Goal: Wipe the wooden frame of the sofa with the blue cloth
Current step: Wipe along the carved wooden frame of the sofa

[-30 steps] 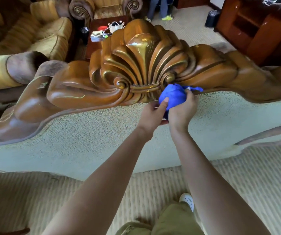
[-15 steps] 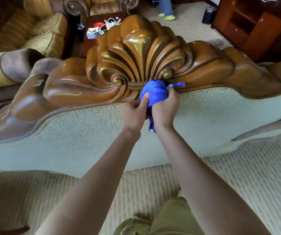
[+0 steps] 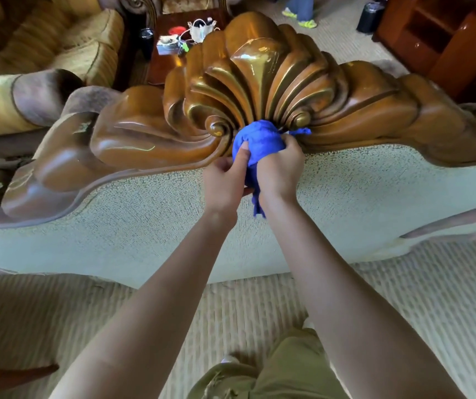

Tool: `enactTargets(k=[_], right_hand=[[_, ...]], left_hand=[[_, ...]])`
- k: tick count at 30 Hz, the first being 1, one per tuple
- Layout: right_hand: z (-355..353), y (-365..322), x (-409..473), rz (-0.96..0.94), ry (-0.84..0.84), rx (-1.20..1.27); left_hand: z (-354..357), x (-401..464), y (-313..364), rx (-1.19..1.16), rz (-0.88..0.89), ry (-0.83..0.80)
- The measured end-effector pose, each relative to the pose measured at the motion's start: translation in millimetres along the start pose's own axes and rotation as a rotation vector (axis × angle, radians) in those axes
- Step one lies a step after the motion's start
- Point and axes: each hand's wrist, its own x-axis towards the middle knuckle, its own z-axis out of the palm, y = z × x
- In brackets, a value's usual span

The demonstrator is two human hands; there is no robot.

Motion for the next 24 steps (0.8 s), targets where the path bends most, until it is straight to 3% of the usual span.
enactTargets(k=[4, 12, 16, 24], right_hand=[[-4, 2, 7, 0.025, 0.060, 0.049], [31, 12, -1, -0.045, 0.026, 0.004], [33, 9, -2, -0.043, 0.028, -0.008], [26, -8, -12, -0.170, 0.115, -0.201]], left_hand=[[9, -1, 3, 0.026, 0.014, -0.033], [-11, 4, 1, 0.002, 0.107, 0.143], [-14, 4, 2, -0.010, 0.116, 0.152], [-15, 3, 12, -0.076, -0.088, 0.082]])
